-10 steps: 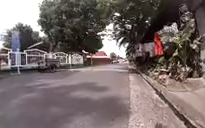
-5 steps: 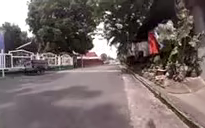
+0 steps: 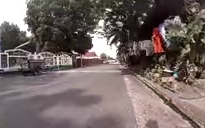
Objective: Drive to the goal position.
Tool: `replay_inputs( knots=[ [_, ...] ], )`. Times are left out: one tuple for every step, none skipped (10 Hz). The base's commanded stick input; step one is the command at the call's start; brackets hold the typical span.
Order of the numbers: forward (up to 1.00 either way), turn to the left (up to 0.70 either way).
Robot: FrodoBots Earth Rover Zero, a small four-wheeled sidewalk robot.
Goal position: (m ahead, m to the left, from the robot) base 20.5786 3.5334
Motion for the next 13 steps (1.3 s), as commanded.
replay_inputs(
  knots=[
    [0.7,0.0],
    [0.7,0.0],
    [0.7,0.0],
    [0.7,-0.14],
    [0.7,-0.33],
    [0.7,-0.35],
    [0.7,-0.35],
    [0.7,-0.35],
    [0.7,0.0],
    [0.7,0.0],
    [0.7,0.0],
    [0.7,0.0],
    [0.7,0.0]
  ],
)
